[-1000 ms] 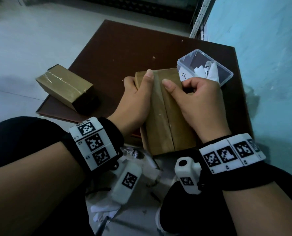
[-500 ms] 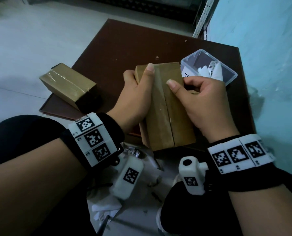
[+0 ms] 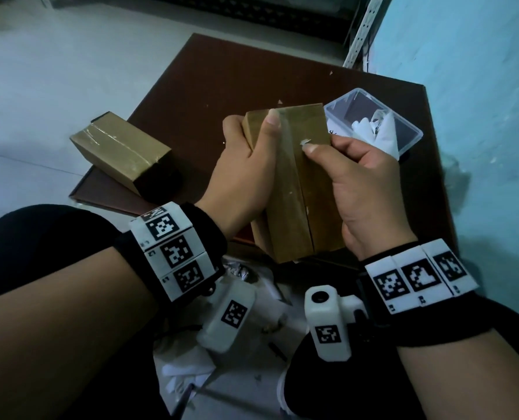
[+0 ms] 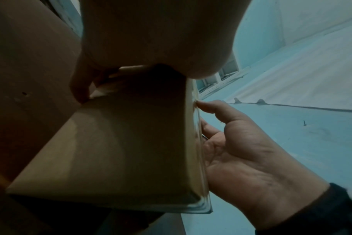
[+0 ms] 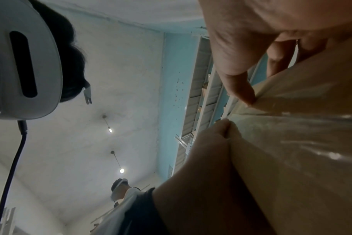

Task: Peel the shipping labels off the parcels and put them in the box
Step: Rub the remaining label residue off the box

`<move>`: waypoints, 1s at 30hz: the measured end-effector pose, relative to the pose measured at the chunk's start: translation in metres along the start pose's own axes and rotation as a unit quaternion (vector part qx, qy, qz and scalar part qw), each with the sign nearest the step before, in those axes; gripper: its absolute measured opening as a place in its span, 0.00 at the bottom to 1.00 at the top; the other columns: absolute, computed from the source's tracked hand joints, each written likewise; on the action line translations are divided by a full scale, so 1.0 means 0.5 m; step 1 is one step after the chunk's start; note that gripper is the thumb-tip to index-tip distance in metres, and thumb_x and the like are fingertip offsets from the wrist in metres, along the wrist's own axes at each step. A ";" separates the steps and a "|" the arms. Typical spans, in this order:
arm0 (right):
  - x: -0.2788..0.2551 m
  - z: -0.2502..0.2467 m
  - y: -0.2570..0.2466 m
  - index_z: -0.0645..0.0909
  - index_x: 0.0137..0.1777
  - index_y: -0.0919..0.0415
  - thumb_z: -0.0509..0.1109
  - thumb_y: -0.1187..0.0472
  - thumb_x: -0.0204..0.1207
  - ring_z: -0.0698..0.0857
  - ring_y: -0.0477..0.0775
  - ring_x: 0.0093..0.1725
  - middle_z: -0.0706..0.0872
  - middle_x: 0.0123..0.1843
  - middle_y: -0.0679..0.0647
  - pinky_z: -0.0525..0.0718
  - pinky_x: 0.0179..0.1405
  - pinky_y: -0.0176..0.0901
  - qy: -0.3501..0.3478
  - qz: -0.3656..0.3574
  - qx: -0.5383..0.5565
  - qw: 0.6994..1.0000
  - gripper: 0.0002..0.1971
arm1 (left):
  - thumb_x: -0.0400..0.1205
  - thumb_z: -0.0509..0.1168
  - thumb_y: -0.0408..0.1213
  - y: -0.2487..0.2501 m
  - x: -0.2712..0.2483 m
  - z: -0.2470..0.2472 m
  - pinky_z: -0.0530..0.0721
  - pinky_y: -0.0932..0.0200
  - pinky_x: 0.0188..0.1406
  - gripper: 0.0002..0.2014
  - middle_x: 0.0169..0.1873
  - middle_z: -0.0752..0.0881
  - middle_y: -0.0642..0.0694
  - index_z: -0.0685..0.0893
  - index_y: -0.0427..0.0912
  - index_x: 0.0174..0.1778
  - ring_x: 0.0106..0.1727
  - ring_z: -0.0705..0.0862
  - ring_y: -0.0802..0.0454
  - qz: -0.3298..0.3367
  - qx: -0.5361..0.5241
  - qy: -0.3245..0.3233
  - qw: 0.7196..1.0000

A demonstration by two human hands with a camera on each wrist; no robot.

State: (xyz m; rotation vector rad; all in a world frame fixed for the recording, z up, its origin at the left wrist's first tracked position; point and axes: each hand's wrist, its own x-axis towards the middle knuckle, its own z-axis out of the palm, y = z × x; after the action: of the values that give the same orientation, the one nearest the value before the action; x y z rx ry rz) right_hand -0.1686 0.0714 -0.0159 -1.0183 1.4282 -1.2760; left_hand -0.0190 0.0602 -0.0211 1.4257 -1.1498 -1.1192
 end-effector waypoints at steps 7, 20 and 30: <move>-0.008 0.003 0.006 0.96 0.58 0.57 0.84 0.59 0.80 0.97 0.48 0.52 0.98 0.48 0.49 0.96 0.51 0.47 0.024 -0.024 0.031 0.999 0.08 | 0.91 0.56 0.63 0.000 -0.004 0.002 0.92 0.43 0.61 0.21 0.54 0.85 0.55 0.68 0.52 0.69 0.57 0.89 0.59 0.024 0.017 -0.001 1.000; -0.007 -0.003 0.009 0.94 0.66 0.55 0.81 0.54 0.84 0.93 0.35 0.56 0.96 0.52 0.36 0.94 0.56 0.42 0.002 -0.116 -0.091 0.989 0.14 | 0.90 0.56 0.65 0.003 0.010 -0.018 0.91 0.56 0.50 0.21 0.52 0.85 0.55 0.69 0.54 0.69 0.48 0.90 0.64 -0.001 0.017 -0.013 1.000; -0.005 -0.001 0.000 0.94 0.51 0.49 0.85 0.44 0.78 0.93 0.36 0.50 0.96 0.45 0.40 0.93 0.50 0.37 0.050 -0.127 -0.111 0.984 0.11 | 0.90 0.56 0.65 0.000 0.000 -0.010 0.93 0.53 0.54 0.22 0.53 0.87 0.54 0.67 0.54 0.71 0.49 0.91 0.65 0.029 0.031 -0.033 0.999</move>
State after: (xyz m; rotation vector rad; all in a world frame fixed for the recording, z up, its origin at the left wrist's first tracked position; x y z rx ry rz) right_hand -0.1683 0.0741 -0.0157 -1.3362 1.5830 -1.3872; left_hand -0.0143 0.0609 -0.0206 1.4020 -1.2737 -1.1060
